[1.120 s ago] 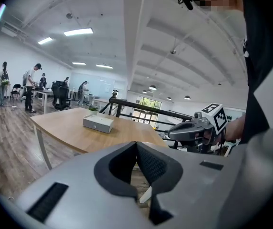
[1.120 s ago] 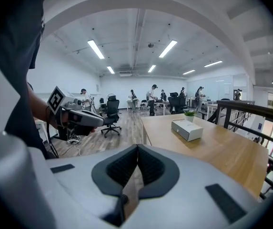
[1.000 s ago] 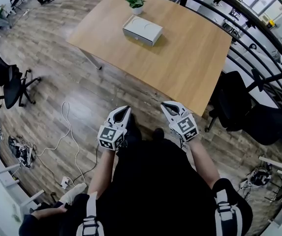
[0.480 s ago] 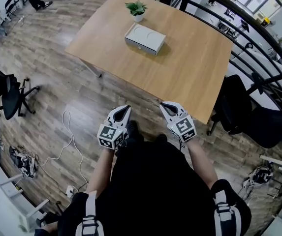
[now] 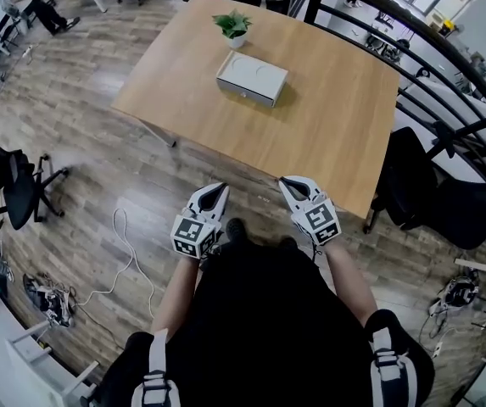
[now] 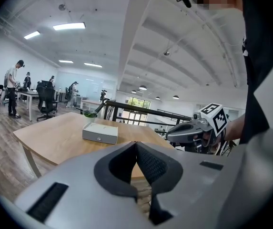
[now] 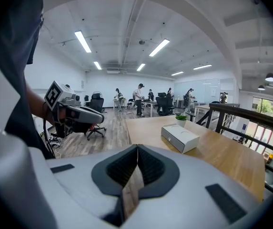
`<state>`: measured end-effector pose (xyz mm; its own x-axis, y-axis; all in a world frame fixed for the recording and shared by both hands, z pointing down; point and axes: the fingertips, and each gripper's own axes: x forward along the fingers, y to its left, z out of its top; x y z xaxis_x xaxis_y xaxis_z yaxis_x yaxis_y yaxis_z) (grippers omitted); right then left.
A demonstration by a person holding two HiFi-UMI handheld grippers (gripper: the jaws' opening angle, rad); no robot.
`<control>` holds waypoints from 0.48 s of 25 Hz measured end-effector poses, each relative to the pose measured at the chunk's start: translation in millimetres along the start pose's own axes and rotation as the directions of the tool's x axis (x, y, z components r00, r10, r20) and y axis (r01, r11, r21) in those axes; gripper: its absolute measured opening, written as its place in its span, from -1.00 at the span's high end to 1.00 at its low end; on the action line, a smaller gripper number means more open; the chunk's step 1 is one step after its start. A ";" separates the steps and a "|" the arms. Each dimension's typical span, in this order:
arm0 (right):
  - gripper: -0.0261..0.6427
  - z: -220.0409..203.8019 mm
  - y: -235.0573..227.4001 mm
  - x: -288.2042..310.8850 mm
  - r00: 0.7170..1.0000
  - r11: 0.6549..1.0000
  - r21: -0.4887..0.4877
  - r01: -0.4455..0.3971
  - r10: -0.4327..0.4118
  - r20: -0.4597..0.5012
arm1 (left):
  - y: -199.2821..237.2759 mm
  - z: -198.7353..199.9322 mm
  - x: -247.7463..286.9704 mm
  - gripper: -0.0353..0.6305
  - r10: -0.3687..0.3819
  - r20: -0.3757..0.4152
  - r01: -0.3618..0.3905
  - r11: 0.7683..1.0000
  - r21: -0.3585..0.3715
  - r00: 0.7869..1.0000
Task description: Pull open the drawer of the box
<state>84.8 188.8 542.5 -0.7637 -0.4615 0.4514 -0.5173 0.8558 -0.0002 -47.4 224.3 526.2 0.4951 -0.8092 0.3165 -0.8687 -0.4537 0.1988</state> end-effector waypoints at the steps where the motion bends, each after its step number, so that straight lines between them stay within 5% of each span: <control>1: 0.85 3.1 1.3 4.0 1.000 1.000 0.003 0.003 -0.003 0.001 | 4.9 1.1 -0.7 0.82 -0.003 0.001 0.003 1.000 0.002 1.000; 12: 0.85 22.3 22.7 49.2 1.000 1.000 -0.003 0.027 -0.027 -0.014 | 54.1 -1.3 -19.2 0.82 -0.022 -0.007 0.022 1.000 -0.009 1.000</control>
<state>26.9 180.3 544.8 -0.7439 -0.4816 0.4634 -0.5367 0.8436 0.0153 -104.0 215.8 532.2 0.5138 -0.7966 0.3185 -0.8576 -0.4675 0.2143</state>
